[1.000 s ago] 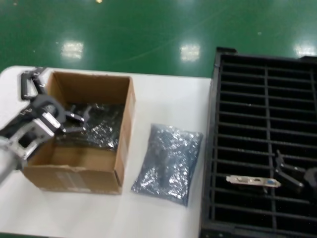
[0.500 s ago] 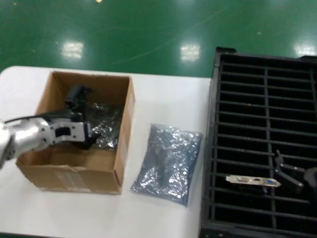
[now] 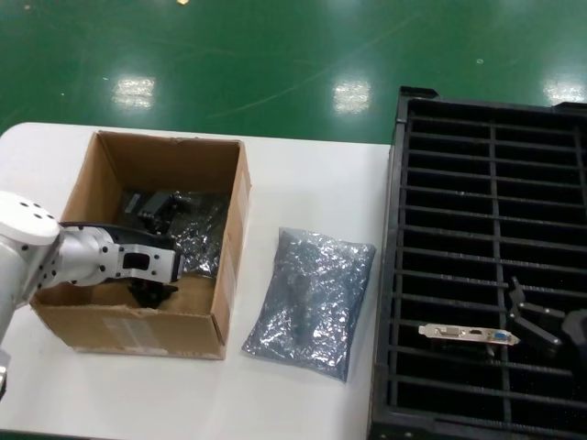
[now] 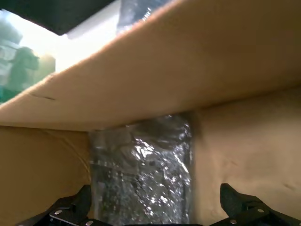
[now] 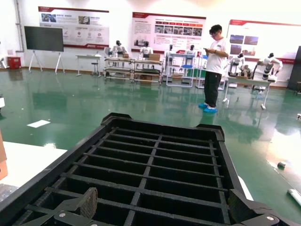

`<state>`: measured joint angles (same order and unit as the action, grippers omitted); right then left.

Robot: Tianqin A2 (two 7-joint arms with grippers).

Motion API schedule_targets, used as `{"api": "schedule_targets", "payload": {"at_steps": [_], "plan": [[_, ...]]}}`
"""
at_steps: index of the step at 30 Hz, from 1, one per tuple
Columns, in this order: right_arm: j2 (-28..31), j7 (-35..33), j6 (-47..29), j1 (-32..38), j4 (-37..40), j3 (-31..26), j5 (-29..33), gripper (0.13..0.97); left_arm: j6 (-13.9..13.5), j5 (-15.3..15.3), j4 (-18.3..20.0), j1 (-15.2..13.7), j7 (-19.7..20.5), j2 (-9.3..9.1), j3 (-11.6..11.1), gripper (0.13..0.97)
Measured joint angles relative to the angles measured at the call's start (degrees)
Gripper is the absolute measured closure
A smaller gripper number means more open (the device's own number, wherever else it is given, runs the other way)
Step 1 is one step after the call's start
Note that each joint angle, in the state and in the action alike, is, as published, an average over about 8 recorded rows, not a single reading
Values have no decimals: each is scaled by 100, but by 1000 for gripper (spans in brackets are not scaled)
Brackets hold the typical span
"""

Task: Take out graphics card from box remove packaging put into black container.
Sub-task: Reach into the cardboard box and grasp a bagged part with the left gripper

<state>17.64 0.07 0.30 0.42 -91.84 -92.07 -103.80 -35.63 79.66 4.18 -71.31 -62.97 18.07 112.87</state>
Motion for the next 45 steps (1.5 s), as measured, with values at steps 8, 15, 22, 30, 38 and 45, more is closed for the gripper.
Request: {"api": "schedule_targets", "payload": {"at_steps": [8, 15, 22, 30, 38, 45], "plan": [[0, 0, 0, 0, 0, 0, 0, 129, 365, 5, -293, -56, -237, -124, 0, 161], [0, 0, 0, 0, 0, 0, 0, 129, 628, 124, -329, 8, -405, -152, -118, 245], [0, 0, 0, 0, 0, 0, 0, 129, 724, 236, -335, 57, -570, -156, -227, 298], [0, 0, 0, 0, 0, 0, 0, 129, 752, 268, -338, 101, -630, -179, -256, 447], [0, 0, 0, 0, 0, 0, 0, 129, 668, 310, -335, 130, -580, -185, -296, 637], [0, 0, 0, 0, 0, 0, 0, 129, 676, 356, -329, 193, -639, -136, -340, 789]]}}
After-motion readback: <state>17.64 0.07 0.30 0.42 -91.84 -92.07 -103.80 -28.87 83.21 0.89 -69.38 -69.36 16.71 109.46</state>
